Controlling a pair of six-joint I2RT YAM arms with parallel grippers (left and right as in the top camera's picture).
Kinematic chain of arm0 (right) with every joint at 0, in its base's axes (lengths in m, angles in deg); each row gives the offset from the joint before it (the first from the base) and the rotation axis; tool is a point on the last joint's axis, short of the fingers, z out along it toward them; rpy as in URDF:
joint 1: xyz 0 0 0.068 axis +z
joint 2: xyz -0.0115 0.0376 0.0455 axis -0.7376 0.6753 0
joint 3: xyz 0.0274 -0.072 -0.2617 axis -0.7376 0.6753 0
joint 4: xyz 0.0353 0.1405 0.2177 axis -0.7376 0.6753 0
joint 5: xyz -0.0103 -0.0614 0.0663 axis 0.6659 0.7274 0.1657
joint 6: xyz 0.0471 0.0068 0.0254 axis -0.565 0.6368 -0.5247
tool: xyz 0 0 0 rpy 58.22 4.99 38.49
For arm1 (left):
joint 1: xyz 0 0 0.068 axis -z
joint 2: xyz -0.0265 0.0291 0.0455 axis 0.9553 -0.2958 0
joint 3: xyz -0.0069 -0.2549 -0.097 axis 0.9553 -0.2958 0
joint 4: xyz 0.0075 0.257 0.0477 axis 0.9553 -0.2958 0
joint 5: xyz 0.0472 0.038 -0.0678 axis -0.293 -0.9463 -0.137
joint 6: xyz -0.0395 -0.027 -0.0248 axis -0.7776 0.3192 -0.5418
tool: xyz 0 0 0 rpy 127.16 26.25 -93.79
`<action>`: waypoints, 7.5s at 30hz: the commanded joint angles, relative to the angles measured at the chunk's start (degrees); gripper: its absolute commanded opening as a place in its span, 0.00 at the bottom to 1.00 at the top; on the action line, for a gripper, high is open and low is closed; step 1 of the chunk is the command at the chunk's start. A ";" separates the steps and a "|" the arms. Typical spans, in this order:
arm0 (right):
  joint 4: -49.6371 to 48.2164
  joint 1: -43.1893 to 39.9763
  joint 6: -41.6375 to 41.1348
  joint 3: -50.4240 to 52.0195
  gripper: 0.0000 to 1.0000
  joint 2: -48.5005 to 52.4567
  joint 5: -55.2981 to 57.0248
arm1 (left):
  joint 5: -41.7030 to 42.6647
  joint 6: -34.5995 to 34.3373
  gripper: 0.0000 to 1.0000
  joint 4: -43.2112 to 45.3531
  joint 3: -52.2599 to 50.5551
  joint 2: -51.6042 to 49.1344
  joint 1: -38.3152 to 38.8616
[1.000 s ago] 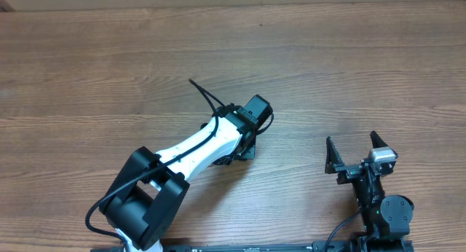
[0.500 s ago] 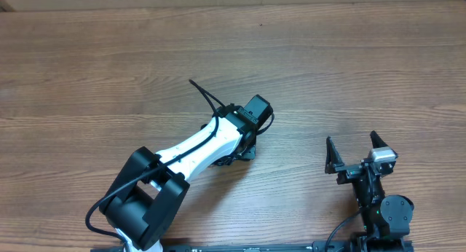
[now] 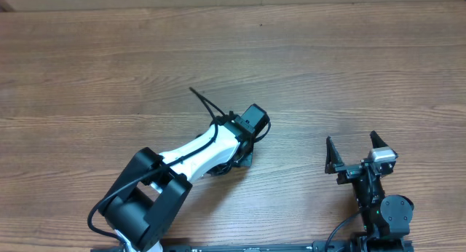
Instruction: Untangle cables
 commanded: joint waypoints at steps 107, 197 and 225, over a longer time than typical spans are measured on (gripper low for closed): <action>4.04 0.39 -39.39 -5.92 1.00 1.86 -17.51 | 2.71 13.14 0.04 12.22 -3.10 1.57 -11.02; -31.47 17.49 -48.89 -18.80 0.04 67.43 -41.35 | 34.25 38.38 0.23 -7.56 17.62 13.44 -15.63; -60.57 17.49 -55.21 -18.80 0.04 67.43 -58.88 | 36.94 38.01 0.04 -6.86 17.62 7.43 -15.28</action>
